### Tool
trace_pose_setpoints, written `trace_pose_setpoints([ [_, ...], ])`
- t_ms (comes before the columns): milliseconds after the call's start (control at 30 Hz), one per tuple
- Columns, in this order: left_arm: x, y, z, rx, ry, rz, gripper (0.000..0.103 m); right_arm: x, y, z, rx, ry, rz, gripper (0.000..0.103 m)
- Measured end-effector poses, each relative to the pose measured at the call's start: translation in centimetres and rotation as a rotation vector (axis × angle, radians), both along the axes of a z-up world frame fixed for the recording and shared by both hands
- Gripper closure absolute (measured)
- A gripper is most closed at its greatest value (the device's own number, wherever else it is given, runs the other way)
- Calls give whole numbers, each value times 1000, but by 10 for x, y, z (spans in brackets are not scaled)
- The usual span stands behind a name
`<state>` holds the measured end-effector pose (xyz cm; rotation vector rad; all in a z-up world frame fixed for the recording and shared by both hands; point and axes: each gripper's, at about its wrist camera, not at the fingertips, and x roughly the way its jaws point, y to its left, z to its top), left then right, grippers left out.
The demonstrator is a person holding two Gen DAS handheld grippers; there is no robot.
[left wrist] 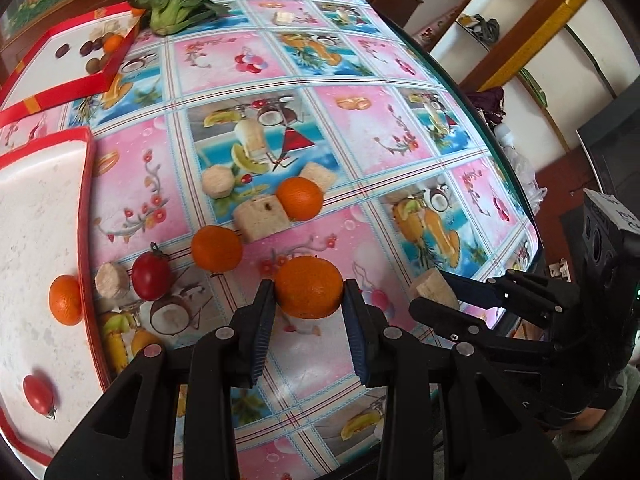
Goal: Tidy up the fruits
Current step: 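Lift the held orange and beige piece and carry them toward the white tray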
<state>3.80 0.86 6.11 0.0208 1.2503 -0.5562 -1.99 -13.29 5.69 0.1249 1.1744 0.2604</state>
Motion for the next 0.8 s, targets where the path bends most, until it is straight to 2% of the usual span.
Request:
trace_pose_setpoints([
  [133, -4, 3, 4, 2, -21, -8, 72, 1, 5, 1, -4, -3, 16, 72],
  [400, -11, 31, 8, 18, -46, 34, 72, 4, 43, 1, -19, -5, 104, 72],
  [800, -13, 64, 4, 22, -33, 94, 72, 2, 71, -2, -17, -3, 152, 72],
])
